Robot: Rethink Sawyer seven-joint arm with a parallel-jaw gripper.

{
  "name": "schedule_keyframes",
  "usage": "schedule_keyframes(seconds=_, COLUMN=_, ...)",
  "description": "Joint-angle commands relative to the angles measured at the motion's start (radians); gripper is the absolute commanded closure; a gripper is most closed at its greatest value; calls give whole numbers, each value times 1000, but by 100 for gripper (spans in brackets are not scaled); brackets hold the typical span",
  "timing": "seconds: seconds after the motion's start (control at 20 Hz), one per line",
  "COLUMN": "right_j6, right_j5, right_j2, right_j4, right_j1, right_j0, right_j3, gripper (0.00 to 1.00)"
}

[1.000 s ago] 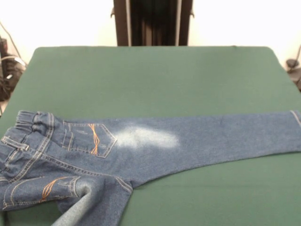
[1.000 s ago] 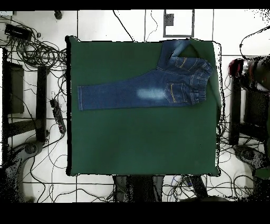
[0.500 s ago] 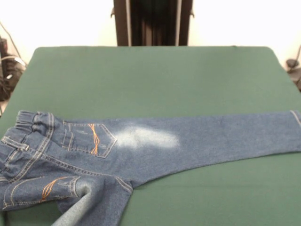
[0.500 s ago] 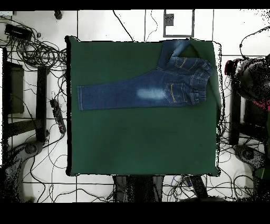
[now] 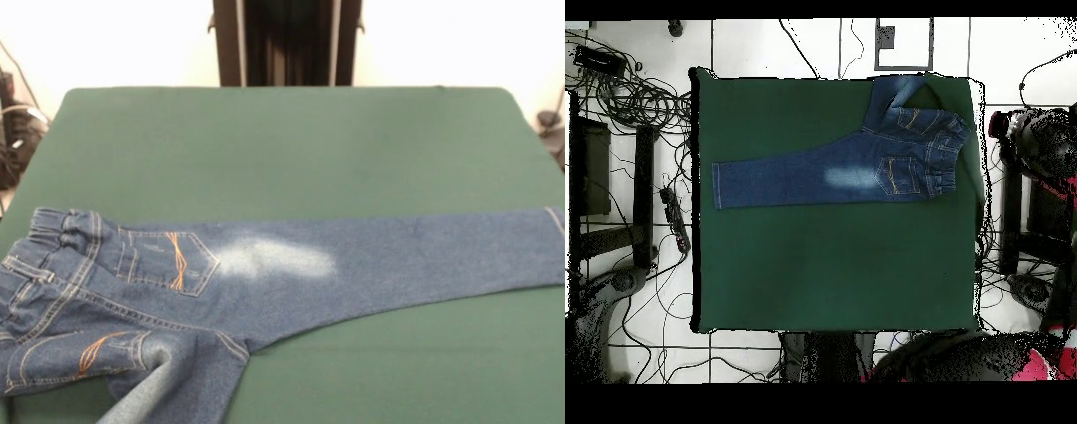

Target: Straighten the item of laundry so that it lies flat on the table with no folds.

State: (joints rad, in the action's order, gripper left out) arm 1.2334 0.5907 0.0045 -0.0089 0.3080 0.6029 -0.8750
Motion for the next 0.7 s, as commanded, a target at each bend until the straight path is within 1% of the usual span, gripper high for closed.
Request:
schedule_keyframes(seconds=0.05, right_j6=267, right_j5=251, right_j2=-14, right_j4=49, right_j1=-327, right_j0=-37, right_j3=403, gripper=0)
schedule_keyframes(seconds=0.15, right_j6=257, right_j5=297, right_j2=-26, right_j4=43, right_j1=-354, right_j0=-30, right_j3=466, gripper=0)
schedule_keyframes(seconds=0.3, right_j6=235, right_j5=373, right_j2=-17, right_j4=50, right_j1=-337, right_j0=-26, right_j3=476, gripper=0)
schedule_keyframes(seconds=0.45, right_j6=234, right_j5=329, right_j2=5, right_j4=59, right_j1=-309, right_j0=-28, right_j3=396, gripper=0)
schedule_keyframes(seconds=0.55, right_j6=225, right_j5=308, right_j2=13, right_j4=55, right_j1=-313, right_j0=-30, right_j3=367, gripper=0)
schedule_keyframes(seconds=0.6, right_j6=220, right_j5=314, right_j2=4, right_j4=46, right_j1=-323, right_j0=-35, right_j3=366, gripper=0)
schedule_keyframes(seconds=0.65, right_j6=228, right_j5=300, right_j2=-7, right_j4=34, right_j1=-343, right_j0=-40, right_j3=376, gripper=0)
schedule_keyframes(seconds=0.7, right_j6=234, right_j5=277, right_j2=-16, right_j4=23, right_j1=-354, right_j0=-46, right_j3=363, gripper=0)
